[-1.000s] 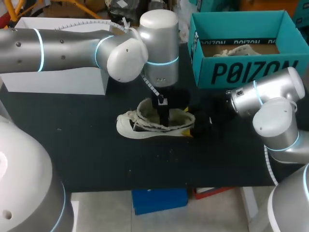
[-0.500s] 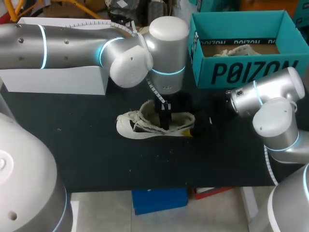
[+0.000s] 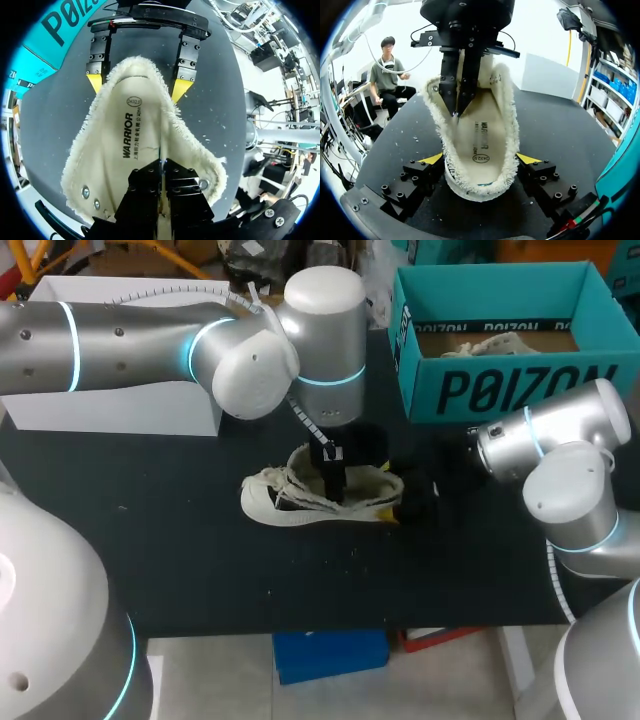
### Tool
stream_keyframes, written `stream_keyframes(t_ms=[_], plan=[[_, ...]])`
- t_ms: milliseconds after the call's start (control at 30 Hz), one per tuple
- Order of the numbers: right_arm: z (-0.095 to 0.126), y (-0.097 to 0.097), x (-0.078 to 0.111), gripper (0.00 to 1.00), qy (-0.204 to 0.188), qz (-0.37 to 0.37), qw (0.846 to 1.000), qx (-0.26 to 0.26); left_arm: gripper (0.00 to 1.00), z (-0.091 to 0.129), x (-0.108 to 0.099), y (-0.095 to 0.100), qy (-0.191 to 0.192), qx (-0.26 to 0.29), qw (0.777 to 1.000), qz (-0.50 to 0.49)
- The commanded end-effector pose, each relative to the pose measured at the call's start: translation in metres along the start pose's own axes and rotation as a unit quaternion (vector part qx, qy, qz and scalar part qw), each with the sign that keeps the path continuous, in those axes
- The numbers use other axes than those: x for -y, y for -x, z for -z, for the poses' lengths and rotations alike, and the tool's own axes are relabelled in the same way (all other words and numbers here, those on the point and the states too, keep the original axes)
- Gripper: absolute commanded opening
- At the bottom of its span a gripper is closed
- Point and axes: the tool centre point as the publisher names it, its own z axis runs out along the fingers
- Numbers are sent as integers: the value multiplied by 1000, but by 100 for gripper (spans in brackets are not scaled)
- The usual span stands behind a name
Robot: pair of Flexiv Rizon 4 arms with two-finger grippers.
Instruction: Take the shoe out of the shoebox, open the shoe tongue, remove and reinsert the insole, then place the shoe into the shoebox
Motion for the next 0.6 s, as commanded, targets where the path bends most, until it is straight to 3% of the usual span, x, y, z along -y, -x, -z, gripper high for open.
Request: stream_keyframes(t_ms=[33, 367, 600], plan=[[-1, 1, 4, 0, -1, -1, 1000, 0, 0, -7, -4, 10, -1, -2, 1000, -1], [-1, 1, 4, 0, -1, -1, 1000, 0, 0, 15, 0, 7, -28, -17, 999, -38], [-1, 1, 4, 0, -1, -1, 1000, 0, 0, 17, 4, 6, -26, -18, 999, -44]])
